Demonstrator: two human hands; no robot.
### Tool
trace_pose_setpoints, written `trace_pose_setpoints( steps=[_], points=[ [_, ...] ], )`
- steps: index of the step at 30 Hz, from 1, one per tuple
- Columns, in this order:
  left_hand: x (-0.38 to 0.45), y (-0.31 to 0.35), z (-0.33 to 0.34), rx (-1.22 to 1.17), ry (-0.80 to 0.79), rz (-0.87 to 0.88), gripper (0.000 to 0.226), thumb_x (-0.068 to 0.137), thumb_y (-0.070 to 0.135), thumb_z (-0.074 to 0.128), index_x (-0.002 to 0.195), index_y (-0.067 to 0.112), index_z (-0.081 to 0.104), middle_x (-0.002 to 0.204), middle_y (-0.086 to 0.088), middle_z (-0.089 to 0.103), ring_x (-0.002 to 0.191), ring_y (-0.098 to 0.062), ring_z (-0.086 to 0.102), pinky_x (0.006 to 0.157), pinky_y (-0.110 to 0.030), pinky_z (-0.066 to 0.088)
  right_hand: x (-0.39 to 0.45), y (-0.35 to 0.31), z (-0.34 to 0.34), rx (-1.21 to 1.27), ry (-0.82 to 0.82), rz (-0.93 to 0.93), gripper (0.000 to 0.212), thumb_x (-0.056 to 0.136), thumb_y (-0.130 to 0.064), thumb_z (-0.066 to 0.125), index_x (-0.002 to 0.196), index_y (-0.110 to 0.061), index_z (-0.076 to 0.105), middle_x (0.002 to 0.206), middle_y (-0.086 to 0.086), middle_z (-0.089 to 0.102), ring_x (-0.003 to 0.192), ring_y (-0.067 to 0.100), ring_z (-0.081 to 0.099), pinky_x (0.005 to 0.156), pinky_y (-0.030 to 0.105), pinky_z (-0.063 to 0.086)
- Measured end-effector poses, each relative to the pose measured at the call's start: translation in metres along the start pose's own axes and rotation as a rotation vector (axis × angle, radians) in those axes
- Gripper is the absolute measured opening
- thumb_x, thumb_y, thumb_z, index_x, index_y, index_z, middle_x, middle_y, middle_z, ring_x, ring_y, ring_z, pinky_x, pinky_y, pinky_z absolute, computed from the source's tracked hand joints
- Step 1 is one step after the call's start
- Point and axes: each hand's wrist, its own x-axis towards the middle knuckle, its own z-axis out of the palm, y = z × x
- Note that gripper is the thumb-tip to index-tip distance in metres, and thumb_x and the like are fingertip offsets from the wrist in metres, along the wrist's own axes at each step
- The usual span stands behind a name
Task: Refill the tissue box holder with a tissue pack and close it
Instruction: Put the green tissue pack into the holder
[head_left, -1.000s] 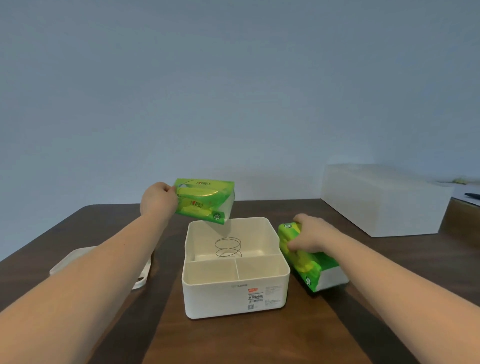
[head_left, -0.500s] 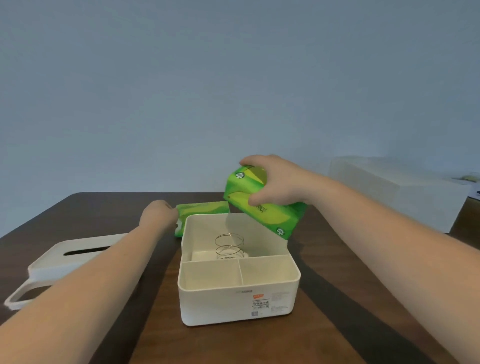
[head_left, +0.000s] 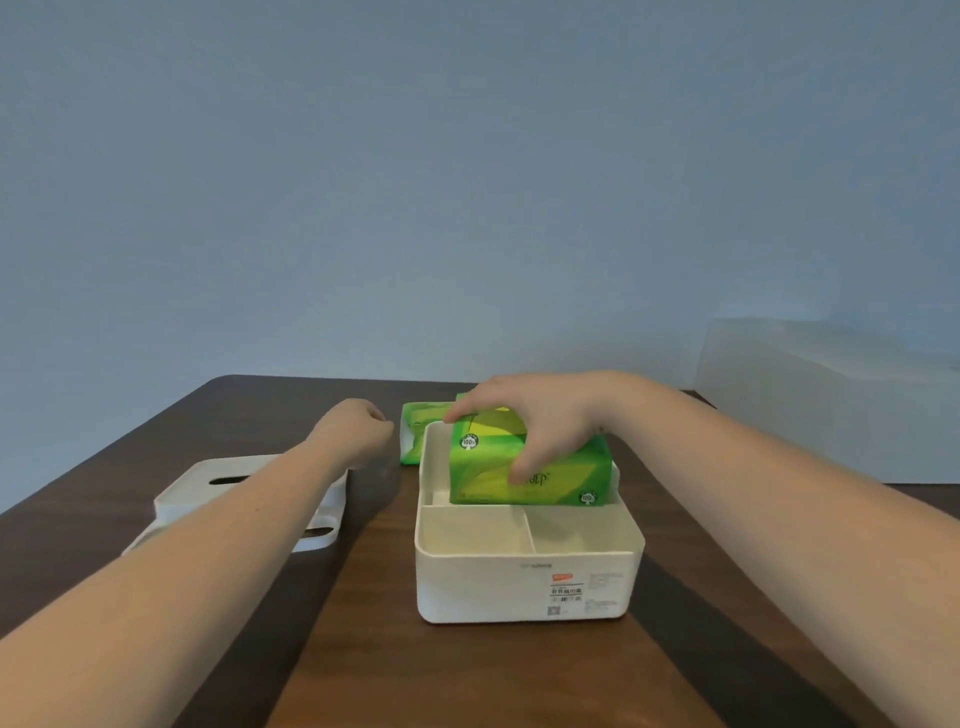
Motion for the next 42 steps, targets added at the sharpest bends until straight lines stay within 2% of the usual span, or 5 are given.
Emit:
trace_pose_setpoints(
  steps=[10, 19, 28, 33, 42],
  points=[
    [-0.013, -0.014, -0.029, -0.007, -0.017, -0.025, 0.025, 0.093, 0.023, 0.052, 0.112, 0.012, 0.063, 0.110, -0.007, 0.065, 0.101, -0.027, 0.064, 0.084, -0.039, 0.058, 0.002, 0.002, 0.014, 0.003, -0.018, 0.038, 0.087, 0.072, -0.037, 0.078, 0.140, -0.057, 0.027, 0.156, -0.010, 0.028, 0.141, 0.021, 0.030, 0.109, 0.050, 0.039],
    [-0.021, -0.035, -0.047, -0.001, -0.023, -0.038, 0.012, 0.093, 0.019, 0.053, 0.094, 0.011, 0.063, 0.092, -0.007, 0.064, 0.084, -0.026, 0.062, 0.079, -0.038, 0.057, 0.007, -0.002, 0.019, 0.042, -0.016, 0.070, 0.084, 0.073, -0.043, 0.077, 0.143, -0.052, 0.029, 0.156, -0.011, 0.028, 0.143, 0.018, 0.027, 0.114, 0.047, 0.033],
    [-0.029, -0.066, -0.078, 0.099, 0.144, -0.080, 0.032, 0.095, 0.026, 0.051, 0.121, 0.010, 0.062, 0.119, -0.007, 0.065, 0.101, -0.023, 0.058, 0.091, -0.037, 0.051, 0.031, -0.051, 0.001, 0.407, 0.445, 0.061, 0.029, 0.090, -0.037, 0.063, 0.111, -0.018, 0.070, 0.114, -0.001, 0.069, 0.107, 0.013, 0.062, 0.092, 0.024, 0.045],
    [-0.037, -0.100, -0.097, 0.176, 0.163, -0.161, 0.043, 0.097, 0.031, 0.047, 0.133, 0.010, 0.054, 0.135, -0.008, 0.059, 0.121, -0.026, 0.056, 0.099, -0.038, 0.046, 0.069, -0.103, 0.019, 0.355, 0.338, 0.069, 0.031, 0.094, -0.033, 0.055, 0.119, -0.017, 0.065, 0.111, -0.001, 0.064, 0.108, 0.019, 0.059, 0.091, 0.028, 0.045],
    [-0.039, -0.136, -0.099, 0.063, 0.127, -0.331, 0.050, 0.095, 0.025, 0.047, 0.141, 0.005, 0.043, 0.136, -0.015, 0.054, 0.119, -0.031, 0.054, 0.092, -0.036, 0.046, 0.116, -0.141, 0.058, 0.312, 0.023, 0.254, 0.048, 0.096, -0.026, 0.051, 0.140, -0.007, 0.046, 0.141, 0.013, 0.053, 0.120, 0.031, 0.058, 0.098, 0.035, 0.048]
  ],
)
